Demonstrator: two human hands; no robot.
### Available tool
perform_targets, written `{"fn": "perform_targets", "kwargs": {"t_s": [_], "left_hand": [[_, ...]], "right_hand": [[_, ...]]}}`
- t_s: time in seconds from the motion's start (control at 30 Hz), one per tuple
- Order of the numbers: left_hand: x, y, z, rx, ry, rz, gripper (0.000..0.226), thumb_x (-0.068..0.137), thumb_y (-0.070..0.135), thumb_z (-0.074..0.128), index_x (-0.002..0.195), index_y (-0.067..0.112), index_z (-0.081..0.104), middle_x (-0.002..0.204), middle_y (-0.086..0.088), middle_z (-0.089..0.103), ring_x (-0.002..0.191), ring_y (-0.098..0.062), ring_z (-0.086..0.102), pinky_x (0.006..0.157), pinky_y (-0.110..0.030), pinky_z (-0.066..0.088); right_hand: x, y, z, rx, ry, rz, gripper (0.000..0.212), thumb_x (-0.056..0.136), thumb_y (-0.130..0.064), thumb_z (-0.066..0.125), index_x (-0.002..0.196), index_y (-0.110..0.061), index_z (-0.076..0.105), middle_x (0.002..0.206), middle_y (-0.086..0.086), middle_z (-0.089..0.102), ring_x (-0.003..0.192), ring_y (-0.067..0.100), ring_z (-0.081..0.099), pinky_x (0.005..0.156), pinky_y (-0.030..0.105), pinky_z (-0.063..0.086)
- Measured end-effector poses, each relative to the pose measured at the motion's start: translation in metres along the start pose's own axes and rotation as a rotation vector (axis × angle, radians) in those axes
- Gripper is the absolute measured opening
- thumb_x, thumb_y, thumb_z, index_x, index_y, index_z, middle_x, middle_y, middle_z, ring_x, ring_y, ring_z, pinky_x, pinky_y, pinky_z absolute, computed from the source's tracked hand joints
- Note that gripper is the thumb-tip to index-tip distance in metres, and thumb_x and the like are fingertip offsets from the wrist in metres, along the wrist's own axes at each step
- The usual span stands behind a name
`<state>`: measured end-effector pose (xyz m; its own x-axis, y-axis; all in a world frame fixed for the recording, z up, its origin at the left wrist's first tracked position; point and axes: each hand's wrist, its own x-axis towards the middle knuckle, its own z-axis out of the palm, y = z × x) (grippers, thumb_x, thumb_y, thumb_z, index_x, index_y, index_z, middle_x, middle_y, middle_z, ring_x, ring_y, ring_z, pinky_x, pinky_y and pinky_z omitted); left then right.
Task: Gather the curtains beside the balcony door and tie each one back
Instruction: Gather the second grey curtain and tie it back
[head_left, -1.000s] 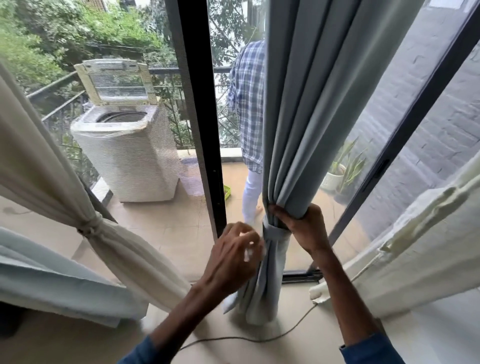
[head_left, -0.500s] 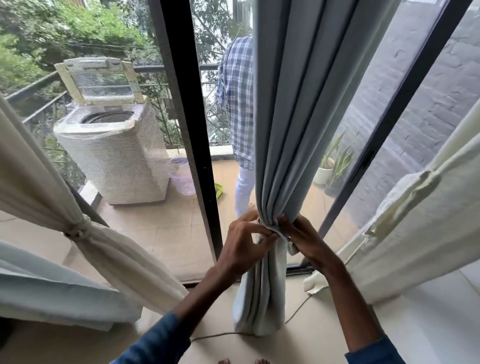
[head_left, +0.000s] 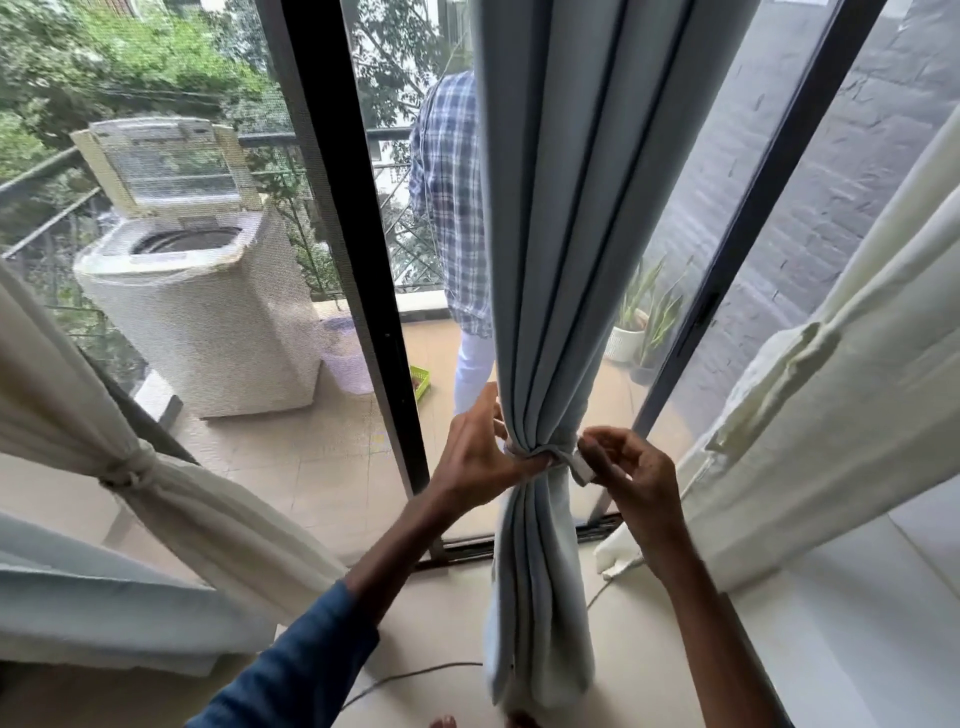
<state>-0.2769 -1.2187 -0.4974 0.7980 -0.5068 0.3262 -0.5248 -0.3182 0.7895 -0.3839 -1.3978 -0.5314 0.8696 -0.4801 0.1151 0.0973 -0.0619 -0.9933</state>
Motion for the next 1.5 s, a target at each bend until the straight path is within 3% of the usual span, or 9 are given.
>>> {"fn": "perform_targets", "kwargs": {"t_s": [0.07, 0.17, 0.3, 0.53, 0.77, 0.93, 1.07, 1.2, 1.5], "left_hand": [[0.002, -0.004, -0.001, 0.017, -0.015, 0.033, 0.076, 0.065, 0.037, 0.093, 0.129, 0.015, 0.058, 0.100, 0.041, 0.054, 0.091, 0.010, 0.057, 0.068, -0.008, 0.048], [0.004, -0.009, 0.000, 0.050, -0.038, 0.072, 0.056, 0.071, 0.041, 0.088, 0.116, 0.017, 0.066, 0.104, 0.018, 0.061, 0.090, -0.005, 0.061, 0.070, -0.028, 0.058], [0.004, -0.008, 0.002, 0.111, -0.064, 0.133, 0.046, 0.075, 0.045, 0.083, 0.107, 0.018, 0.066, 0.102, 0.012, 0.058, 0.086, -0.007, 0.055, 0.070, -0.018, 0.046], [0.010, -0.011, -0.001, 0.060, -0.215, 0.076, 0.037, 0.079, 0.055, 0.070, 0.094, 0.022, 0.062, 0.090, 0.003, 0.064, 0.079, -0.018, 0.061, 0.064, -0.035, 0.051], [0.014, -0.007, -0.005, -0.050, -0.144, -0.023, 0.017, 0.094, 0.050, 0.058, 0.099, 0.039, 0.069, 0.094, 0.007, 0.071, 0.087, -0.014, 0.067, 0.073, -0.046, 0.058], [0.024, -0.021, -0.007, 0.091, -0.125, -0.068, 0.031, 0.097, 0.042, 0.051, 0.106, 0.018, 0.068, 0.101, -0.005, 0.070, 0.089, -0.024, 0.065, 0.077, -0.048, 0.057], [0.029, -0.029, -0.007, 0.098, -0.153, -0.070, 0.035, 0.097, 0.047, 0.049, 0.114, 0.021, 0.067, 0.106, -0.004, 0.070, 0.093, -0.024, 0.065, 0.078, -0.048, 0.058], [0.031, -0.038, -0.004, 0.076, -0.188, -0.035, 0.048, 0.097, 0.061, 0.041, 0.122, 0.028, 0.065, 0.112, 0.002, 0.070, 0.100, -0.021, 0.065, 0.081, -0.045, 0.057], [0.025, -0.038, 0.000, -0.055, -0.119, -0.057, 0.040, 0.101, 0.056, 0.041, 0.105, 0.023, 0.064, 0.101, 0.003, 0.070, 0.095, -0.024, 0.065, 0.078, -0.051, 0.054]], "right_hand": [[-0.009, 0.003, -0.003, -0.046, -0.083, 0.016, 0.043, 0.072, -0.030, 0.092, 0.108, -0.015, 0.073, 0.100, 0.005, 0.077, 0.094, 0.017, 0.073, 0.078, 0.026, 0.059], [-0.017, 0.008, 0.007, -0.089, -0.095, 0.011, 0.045, 0.070, -0.009, 0.092, 0.109, -0.018, 0.072, 0.100, 0.003, 0.076, 0.091, 0.020, 0.074, 0.068, 0.033, 0.062], [-0.016, 0.007, 0.015, -0.078, 0.117, -0.091, 0.018, 0.084, -0.006, 0.081, 0.095, -0.020, 0.079, 0.096, -0.002, 0.076, 0.079, 0.022, 0.070, 0.050, 0.032, 0.052], [-0.012, 0.003, 0.014, -0.090, 0.039, -0.188, 0.017, 0.093, -0.009, 0.070, 0.104, -0.019, 0.080, 0.105, -0.003, 0.078, 0.098, 0.018, 0.073, 0.080, 0.035, 0.059], [-0.010, 0.005, 0.029, -0.073, 0.008, -0.167, 0.016, 0.102, -0.013, 0.060, 0.112, -0.012, 0.073, 0.100, 0.004, 0.076, 0.092, 0.023, 0.074, 0.075, 0.045, 0.063], [-0.008, -0.001, 0.033, -0.135, 0.040, -0.254, 0.019, 0.103, -0.006, 0.056, 0.114, -0.015, 0.068, 0.110, -0.001, 0.072, 0.096, 0.021, 0.068, 0.082, 0.033, 0.057], [-0.002, -0.007, 0.039, -0.129, 0.011, -0.261, 0.021, 0.103, -0.001, 0.054, 0.115, -0.012, 0.067, 0.108, 0.000, 0.073, 0.101, 0.018, 0.068, 0.087, 0.031, 0.054], [0.012, -0.010, 0.042, -0.283, -0.015, -0.352, 0.016, 0.106, -0.008, 0.052, 0.115, -0.013, 0.064, 0.101, -0.007, 0.070, 0.089, 0.018, 0.069, 0.077, 0.046, 0.059], [0.029, -0.028, 0.046, -0.457, 0.080, -0.358, 0.019, 0.094, -0.013, 0.072, 0.107, -0.012, 0.058, 0.086, -0.017, 0.073, 0.082, -0.005, 0.073, 0.066, 0.027, 0.061]]}}
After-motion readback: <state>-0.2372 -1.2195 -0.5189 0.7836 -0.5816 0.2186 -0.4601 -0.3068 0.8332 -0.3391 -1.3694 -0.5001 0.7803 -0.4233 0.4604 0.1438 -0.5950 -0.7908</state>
